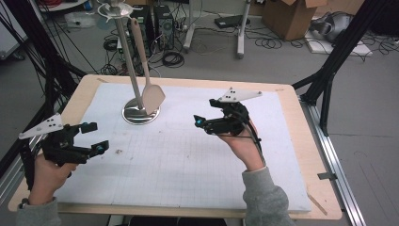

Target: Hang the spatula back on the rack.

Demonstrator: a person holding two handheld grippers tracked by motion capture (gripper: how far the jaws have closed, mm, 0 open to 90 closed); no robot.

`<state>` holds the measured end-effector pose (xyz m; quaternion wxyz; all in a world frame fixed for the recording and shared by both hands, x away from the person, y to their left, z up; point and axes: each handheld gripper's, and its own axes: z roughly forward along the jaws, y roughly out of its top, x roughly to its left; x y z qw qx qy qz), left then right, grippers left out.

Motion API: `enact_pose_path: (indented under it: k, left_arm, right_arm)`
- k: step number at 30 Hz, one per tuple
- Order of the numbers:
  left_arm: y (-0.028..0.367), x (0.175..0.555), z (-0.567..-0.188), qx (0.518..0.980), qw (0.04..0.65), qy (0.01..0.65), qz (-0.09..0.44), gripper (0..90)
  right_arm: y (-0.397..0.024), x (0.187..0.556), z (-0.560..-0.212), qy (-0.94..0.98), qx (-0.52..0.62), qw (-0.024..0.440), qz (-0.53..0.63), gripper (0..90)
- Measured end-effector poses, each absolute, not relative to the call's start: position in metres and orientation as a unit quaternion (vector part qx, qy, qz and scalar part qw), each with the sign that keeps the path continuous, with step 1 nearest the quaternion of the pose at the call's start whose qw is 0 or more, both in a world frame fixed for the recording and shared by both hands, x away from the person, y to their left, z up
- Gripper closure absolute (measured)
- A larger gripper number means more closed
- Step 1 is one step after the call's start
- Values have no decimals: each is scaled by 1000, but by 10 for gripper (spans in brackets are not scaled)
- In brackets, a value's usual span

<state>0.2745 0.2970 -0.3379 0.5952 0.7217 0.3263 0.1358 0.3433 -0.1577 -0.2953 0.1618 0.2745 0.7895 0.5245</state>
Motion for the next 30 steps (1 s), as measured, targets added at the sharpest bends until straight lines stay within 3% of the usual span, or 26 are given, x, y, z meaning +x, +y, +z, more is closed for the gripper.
enact_pose_path:
  k: [30]
  left_arm:
    - [289,284,-338,725,594,323,134,64]
  right_arm:
    - [-219,296,-331,767,282,157,555,194]
